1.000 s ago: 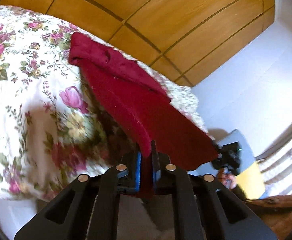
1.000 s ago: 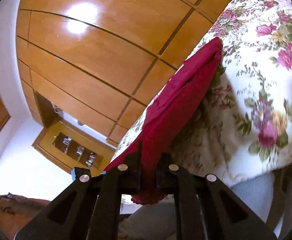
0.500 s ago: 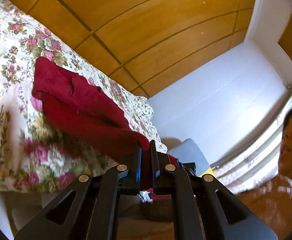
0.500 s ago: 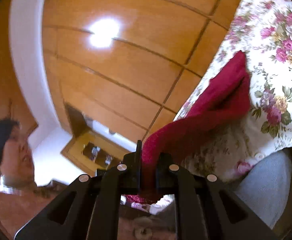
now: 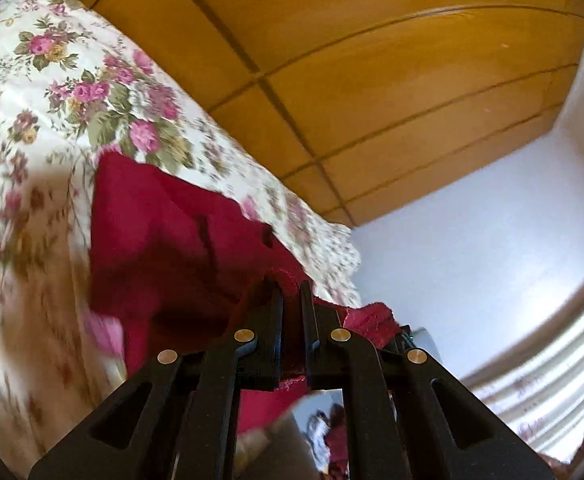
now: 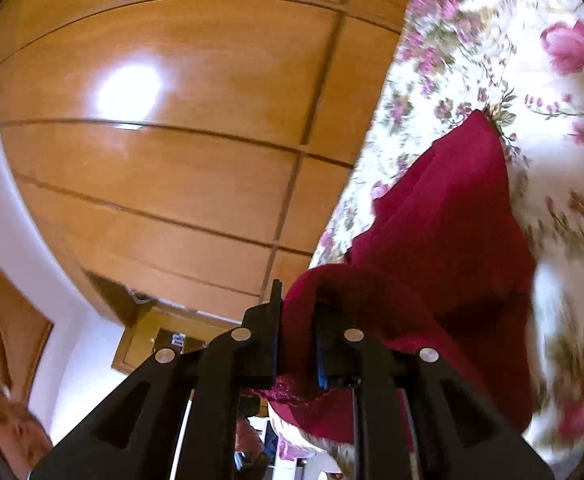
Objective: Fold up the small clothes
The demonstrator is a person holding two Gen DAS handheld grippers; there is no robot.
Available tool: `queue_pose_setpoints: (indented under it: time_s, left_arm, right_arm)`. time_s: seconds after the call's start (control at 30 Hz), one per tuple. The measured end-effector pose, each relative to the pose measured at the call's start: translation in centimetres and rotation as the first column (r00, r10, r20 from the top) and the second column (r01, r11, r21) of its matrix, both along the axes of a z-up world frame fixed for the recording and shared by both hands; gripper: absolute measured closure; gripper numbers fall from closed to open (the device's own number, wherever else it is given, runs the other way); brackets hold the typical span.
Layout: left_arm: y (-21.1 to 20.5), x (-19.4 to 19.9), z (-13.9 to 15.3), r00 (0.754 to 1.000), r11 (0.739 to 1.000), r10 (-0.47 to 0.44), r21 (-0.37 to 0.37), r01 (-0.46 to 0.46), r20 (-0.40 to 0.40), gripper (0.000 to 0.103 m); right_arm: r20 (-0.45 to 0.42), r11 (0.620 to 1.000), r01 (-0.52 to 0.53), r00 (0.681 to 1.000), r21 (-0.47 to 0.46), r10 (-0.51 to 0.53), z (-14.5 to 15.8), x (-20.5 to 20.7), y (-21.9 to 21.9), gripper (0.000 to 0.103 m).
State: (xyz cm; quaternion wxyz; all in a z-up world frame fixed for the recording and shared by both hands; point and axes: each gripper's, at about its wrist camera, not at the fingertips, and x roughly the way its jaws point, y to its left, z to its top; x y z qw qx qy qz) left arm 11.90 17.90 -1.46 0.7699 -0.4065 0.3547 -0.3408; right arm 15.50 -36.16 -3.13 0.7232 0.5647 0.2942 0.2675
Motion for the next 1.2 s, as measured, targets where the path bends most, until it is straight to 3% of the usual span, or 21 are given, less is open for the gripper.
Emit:
queue_pose_setpoints:
  time_s: [0.1, 0.17, 0.23, 0.27, 0.3, 0.37, 0.43, 0.47, 0.57, 0.67, 0.7, 0.73, 0.77, 0.8, 0.87, 0.93, 1.0, 1.13, 1.2]
  left_arm:
    - [-0.4, 3.7, -1.6, 0.998, 0.997, 0.051, 0.065, -0.049, -0.040, 0.097]
    - [-0.7, 5.7, -2.9, 0.990, 0.988, 0.096, 0.129, -0.083, -0.100, 0.090]
    - [-0.6, 6.6, -3.5, 0.979, 0.974, 0.160, 0.179, -0.136, -0.128, 0.084]
    - [-0.3, 6.5, -3.6, 0.974, 0.969, 0.194, 0.176, -0.172, -0.117, 0.075]
    - [0.1, 6.0, -3.5, 0.965, 0.959, 0.242, 0.178, -0.222, -0.101, 0.060]
    - [0.2, 4.9, -3.1, 0.946, 0.925, 0.321, 0.235, -0.300, -0.056, 0.050]
    - [-0.6, 4.2, -2.7, 0.944, 0.903, 0.329, 0.294, -0.314, -0.002, 0.050]
    - [-1.5, 4.0, -2.5, 0.950, 0.893, 0.313, 0.333, -0.303, 0.027, 0.050]
    - [-4.7, 5.2, -2.3, 0.971, 0.868, 0.230, 0.437, -0.234, 0.063, 0.034]
    - [-7.4, 7.3, -2.5, 0.971, 0.837, 0.235, 0.500, -0.223, 0.040, 0.034]
    - [-7.8, 7.7, -2.7, 0.971, 0.829, 0.236, 0.515, -0.219, 0.033, 0.034]
    - [-8.5, 8.4, -2.9, 0.970, 0.816, 0.242, 0.536, -0.217, 0.024, 0.034]
    - [-9.1, 9.3, -3.2, 0.967, 0.785, 0.255, 0.580, -0.217, 0.018, 0.034]
    - [-9.4, 9.8, -3.5, 0.964, 0.760, 0.264, 0.610, -0.223, 0.024, 0.034]
    - [-9.9, 10.6, -4.2, 0.948, 0.665, 0.309, 0.696, -0.271, 0.074, 0.034]
    - [-9.8, 11.2, -5.5, 0.933, 0.577, 0.349, 0.763, -0.291, 0.092, 0.034]
    - [-8.7, 11.4, -7.4, 0.926, 0.616, 0.373, 0.731, -0.294, 0.058, 0.032]
    - [-8.6, 11.7, -7.4, 0.931, 0.609, 0.360, 0.739, -0.288, 0.066, 0.028]
    - [-8.6, 11.5, -7.0, 0.932, 0.606, 0.358, 0.744, -0.282, 0.061, 0.027]
  right_arm:
    - [-0.074, 0.999, 0.031, 0.997, -0.028, -0.033, -1.9, 3.9, 0.0, 0.083]
    - [-0.119, 0.996, 0.069, 0.990, -0.050, -0.074, -3.2, 5.8, -0.1, 0.044]
    - [-0.113, 0.983, 0.121, 0.984, -0.135, -0.136, -3.1, 6.4, -0.2, 0.043]
    - [-0.099, 0.969, 0.154, 0.980, -0.191, -0.175, -2.6, 6.1, -0.4, 0.043]
    - [-0.070, 0.958, 0.182, 0.977, -0.222, -0.202, -2.0, 5.5, -0.6, 0.043]
    - [-0.054, 0.937, 0.197, 0.974, -0.289, -0.221, -1.4, 4.6, -0.5, 0.043]
    - [-0.055, 0.862, 0.166, 0.974, -0.479, -0.218, -0.4, 4.3, 0.6, 0.043]
    - [-0.039, 0.798, 0.142, 0.978, -0.585, -0.203, 0.1, 4.4, 1.5, 0.043]
    - [-0.043, 0.687, 0.089, 0.984, -0.721, -0.172, 0.6, 5.7, 3.6, 0.043]
    - [-0.092, 0.648, 0.033, 0.983, -0.761, -0.158, -0.5, 8.2, 4.9, 0.044]
    - [-0.118, 0.627, 0.012, 0.979, -0.779, -0.164, -1.1, 9.2, 5.2, 0.048]
    - [-0.145, 0.619, -0.017, 0.977, -0.785, -0.157, -1.5, 10.0, 5.4, 0.078]
    - [-0.171, 0.607, -0.045, 0.973, -0.794, -0.152, -1.9, 10.7, 5.7, 0.097]
    - [-0.167, 0.578, -0.032, 0.969, -0.815, -0.182, -1.7, 10.9, 5.7, 0.097]
    - [-0.119, 0.575, 0.033, 0.967, -0.818, -0.224, -1.2, 10.7, 5.4, 0.097]
    - [-0.106, 0.515, 0.055, 0.954, -0.855, -0.279, -2.0, 10.8, 4.9, 0.097]
    - [-0.116, 0.515, 0.055, 0.949, -0.856, -0.294, -3.6, 10.7, 4.6, 0.097]
    - [-0.067, 0.497, 0.093, 0.953, -0.863, -0.295, -4.6, 10.8, 4.6, 0.095]
    - [-0.071, 0.520, 0.091, 0.956, -0.849, -0.283, -4.3, 10.8, 4.4, 0.089]
